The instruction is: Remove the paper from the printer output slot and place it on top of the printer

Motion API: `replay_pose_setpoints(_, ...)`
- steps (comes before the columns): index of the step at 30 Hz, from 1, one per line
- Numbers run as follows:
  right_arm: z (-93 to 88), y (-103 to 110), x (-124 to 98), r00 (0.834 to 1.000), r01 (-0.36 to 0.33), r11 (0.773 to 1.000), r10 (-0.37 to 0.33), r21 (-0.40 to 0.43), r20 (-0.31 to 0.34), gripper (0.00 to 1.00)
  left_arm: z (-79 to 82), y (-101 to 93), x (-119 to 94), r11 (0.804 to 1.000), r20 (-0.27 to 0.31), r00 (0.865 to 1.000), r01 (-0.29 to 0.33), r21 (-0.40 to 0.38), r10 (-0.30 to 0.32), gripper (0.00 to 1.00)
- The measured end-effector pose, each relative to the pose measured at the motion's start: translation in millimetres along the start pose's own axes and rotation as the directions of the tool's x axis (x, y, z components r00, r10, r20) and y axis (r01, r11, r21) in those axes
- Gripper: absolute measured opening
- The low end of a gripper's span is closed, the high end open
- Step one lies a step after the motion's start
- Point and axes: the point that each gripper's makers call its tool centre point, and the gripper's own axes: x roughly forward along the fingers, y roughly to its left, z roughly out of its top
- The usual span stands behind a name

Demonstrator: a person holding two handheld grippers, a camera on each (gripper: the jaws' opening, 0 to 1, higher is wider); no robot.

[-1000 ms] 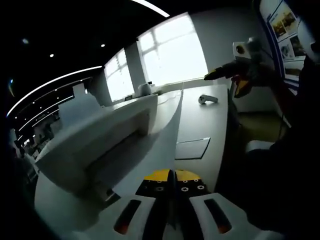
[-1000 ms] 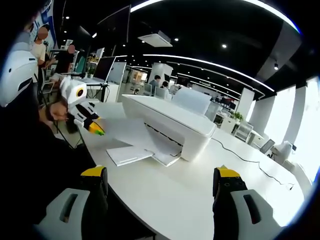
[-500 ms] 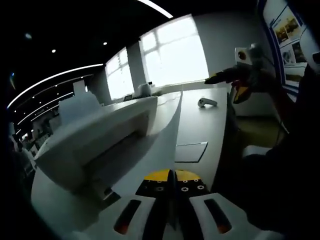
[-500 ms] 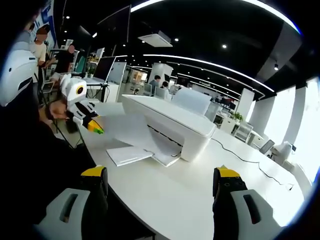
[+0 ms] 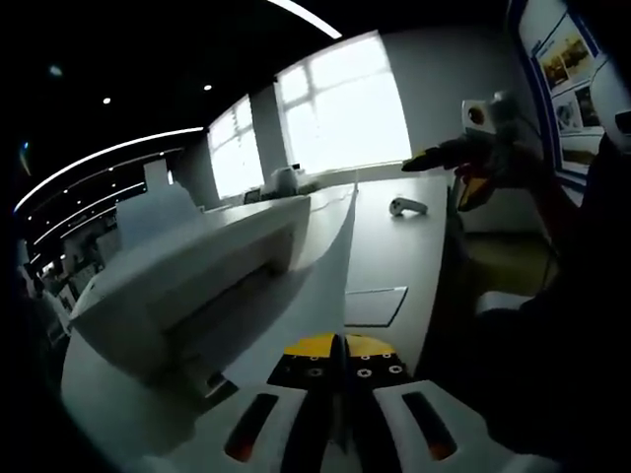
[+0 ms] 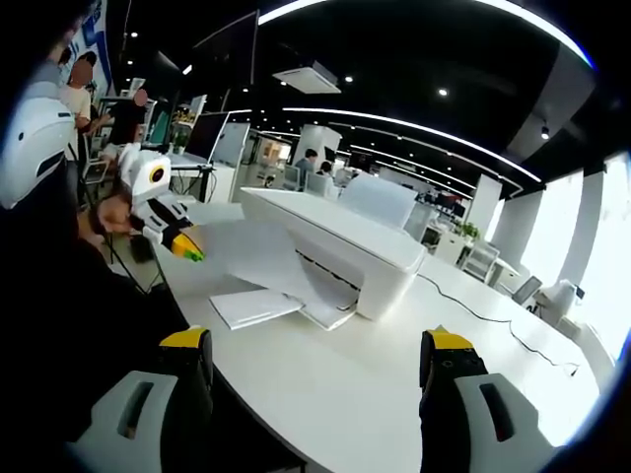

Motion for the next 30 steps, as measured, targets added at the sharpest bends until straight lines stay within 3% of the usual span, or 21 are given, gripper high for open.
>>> replay_pose_setpoints(30,-2.0,-0.1,-0.1,1.000,0.000,1.000,0.000,0.003,0.000,0.82,8.3,-4.7,-5.9,1.000,0.018,1.000,0.009,-0.025,-0.009,0.05)
